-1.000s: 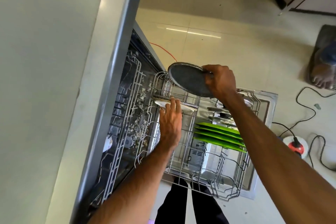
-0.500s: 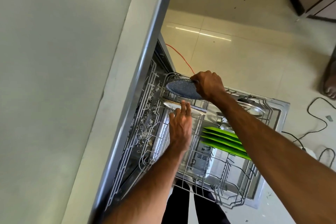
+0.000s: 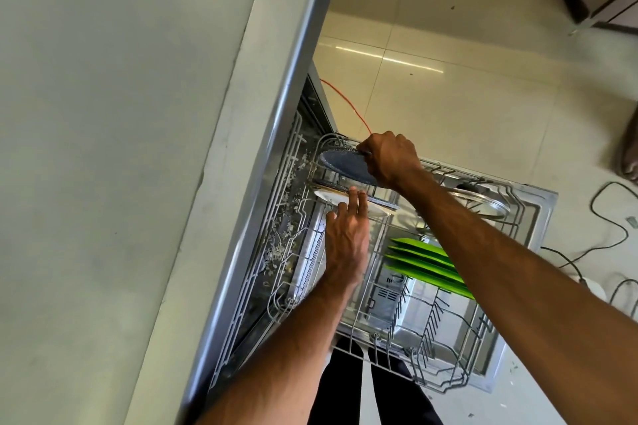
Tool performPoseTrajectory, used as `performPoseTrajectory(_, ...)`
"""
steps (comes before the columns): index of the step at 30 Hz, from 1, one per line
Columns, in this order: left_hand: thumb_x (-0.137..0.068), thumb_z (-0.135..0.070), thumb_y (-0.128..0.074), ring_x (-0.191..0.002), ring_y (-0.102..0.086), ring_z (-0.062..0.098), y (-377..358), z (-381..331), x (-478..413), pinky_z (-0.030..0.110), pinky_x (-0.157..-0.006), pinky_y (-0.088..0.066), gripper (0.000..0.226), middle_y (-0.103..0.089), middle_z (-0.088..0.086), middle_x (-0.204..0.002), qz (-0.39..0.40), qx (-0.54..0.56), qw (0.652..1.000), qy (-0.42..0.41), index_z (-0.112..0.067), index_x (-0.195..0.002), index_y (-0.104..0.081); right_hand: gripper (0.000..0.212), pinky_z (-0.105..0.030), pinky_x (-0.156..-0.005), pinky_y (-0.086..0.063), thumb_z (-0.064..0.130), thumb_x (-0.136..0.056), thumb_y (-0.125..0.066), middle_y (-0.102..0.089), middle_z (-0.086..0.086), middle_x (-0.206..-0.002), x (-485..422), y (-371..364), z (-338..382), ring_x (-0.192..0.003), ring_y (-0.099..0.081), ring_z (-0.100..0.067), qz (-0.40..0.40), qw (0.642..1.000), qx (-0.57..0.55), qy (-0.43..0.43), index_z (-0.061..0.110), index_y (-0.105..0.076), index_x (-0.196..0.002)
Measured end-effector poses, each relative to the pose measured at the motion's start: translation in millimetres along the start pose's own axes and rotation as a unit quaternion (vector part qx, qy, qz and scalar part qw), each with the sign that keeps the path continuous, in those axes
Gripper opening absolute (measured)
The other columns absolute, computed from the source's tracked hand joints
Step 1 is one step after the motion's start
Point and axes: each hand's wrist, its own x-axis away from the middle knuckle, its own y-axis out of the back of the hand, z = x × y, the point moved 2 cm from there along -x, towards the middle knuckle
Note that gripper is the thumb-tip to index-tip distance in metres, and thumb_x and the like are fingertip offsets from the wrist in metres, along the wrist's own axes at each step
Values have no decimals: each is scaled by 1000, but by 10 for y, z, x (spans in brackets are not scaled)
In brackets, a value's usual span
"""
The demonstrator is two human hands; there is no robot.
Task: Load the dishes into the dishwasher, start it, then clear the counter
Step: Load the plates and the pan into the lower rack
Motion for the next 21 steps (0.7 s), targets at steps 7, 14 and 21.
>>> performPoseTrajectory(7, -94, -11, -63, -131, -49, 33, -6, 6, -3, 49, -110, -37, 80, -14, 15, -165, -7, 1, 1000, 4, -9, -158, -15, 33, -39, -76, -53, 18, -93, -65, -72, -10, -106, -23, 49, -108, -89, -66, -30, -40, 999, 6, 6, 23, -68, -125)
performPoseTrajectory(14, -97, -12, -57, -137, -42, 33, 24, -4, 21, 49, -114, -32, 80, -5, 14, -166, 4, 16, 1000, -2, -11, -159, -7, 35, -41, -81, -55, 16, -94, -65, -70, -12, -112, -20, -35, -102, -93, -65, -29, 0, 1000, -7, -11, 19, -65, -129)
performPoseTrajectory(21, -96, -12, -60, -126, -52, 32, -26, 13, -2, 48, -106, -42, 79, -15, 18, -164, -10, 16, 1000, -1, -10, -159, -13, 32, -40, -79, -52, 29, -98, -59, -69, -17, -110, -15, -170, 25, -94, -64, -31, 42, 999, -23, -12, 14, -66, -126)
